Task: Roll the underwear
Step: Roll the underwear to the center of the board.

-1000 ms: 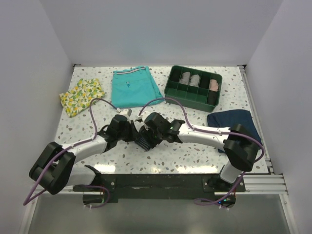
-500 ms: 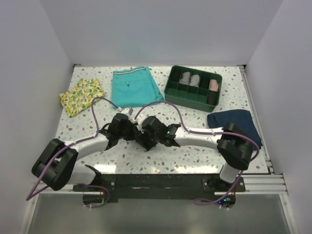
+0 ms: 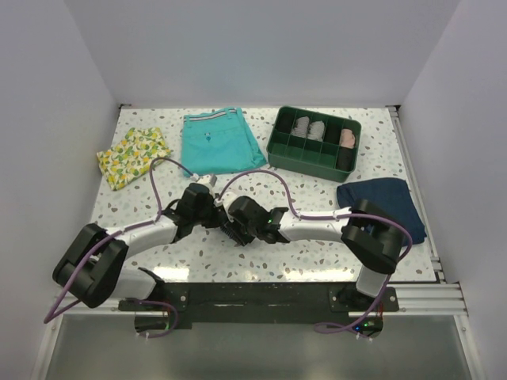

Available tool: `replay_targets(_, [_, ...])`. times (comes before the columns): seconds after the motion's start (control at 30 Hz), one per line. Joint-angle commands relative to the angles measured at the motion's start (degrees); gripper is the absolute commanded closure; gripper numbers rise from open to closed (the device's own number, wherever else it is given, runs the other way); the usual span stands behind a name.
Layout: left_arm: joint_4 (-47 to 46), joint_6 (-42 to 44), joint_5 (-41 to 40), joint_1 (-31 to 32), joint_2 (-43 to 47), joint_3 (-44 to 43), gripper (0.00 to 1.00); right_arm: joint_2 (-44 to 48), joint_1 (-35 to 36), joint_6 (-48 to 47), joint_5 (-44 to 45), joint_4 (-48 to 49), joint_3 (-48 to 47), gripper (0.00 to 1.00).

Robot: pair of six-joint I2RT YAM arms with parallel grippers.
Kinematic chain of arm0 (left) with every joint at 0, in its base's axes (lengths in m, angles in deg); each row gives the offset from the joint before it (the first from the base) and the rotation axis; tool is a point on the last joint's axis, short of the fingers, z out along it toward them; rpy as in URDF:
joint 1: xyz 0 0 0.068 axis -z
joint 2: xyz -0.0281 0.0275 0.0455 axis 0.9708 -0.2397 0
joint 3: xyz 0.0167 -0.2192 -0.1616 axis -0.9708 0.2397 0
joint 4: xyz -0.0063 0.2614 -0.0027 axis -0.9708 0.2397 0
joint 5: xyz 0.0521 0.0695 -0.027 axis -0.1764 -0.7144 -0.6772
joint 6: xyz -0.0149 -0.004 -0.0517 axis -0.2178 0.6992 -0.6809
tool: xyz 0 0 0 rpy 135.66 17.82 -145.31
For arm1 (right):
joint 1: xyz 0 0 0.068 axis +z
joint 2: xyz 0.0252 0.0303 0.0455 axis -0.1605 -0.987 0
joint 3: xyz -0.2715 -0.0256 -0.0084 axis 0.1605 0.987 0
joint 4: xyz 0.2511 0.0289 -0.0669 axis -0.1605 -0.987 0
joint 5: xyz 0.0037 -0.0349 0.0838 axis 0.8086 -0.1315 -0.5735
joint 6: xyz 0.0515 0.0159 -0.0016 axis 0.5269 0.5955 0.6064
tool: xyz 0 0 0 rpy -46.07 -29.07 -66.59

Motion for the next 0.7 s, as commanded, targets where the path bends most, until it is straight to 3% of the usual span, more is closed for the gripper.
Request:
replay_targets(0.0, [6.7, 1.5, -0.9, 0.3, 0.0, -0.4, 0.81, -2.5, 0.3, 2.1, -0.1, 0.2, 2.0, 0.76])
replay_targets(0.1, [8.9, 1.6, -3.1, 0.2, 2.5, -1.1, 0.63, -2.8, 0.3, 2.8, -1.5, 0.5, 2.9, 0.83])
replay_targets(0.13, [9.7, 1.4, -4.3, 0.1, 3.2, -1.3, 0.49, -2.7, 0.3, 3.1, -2.3, 0.7, 3.1, 0.84])
replay_targets(0.23, [13.3, 1.1, -8.2, -0.5, 6.3, -2.8, 0.28, -2.5, 0.1, 5.3, -5.2, 2.0, 4.6, 0.86])
replay_targets(0.43, [17.8, 2.3, -10.7, -3.1, 12.8, -4.8, 0.15, -2.4, -2.1, 13.5, -15.1, 8.5, 7.4, 0.87])
replay_targets(0.67, [20.2, 1.0, -11.3, -3.5, 18.4, -3.1, 0.13, -3.0, -7.3, 24.3, -28.3, 18.7, 9.9, 0.87])
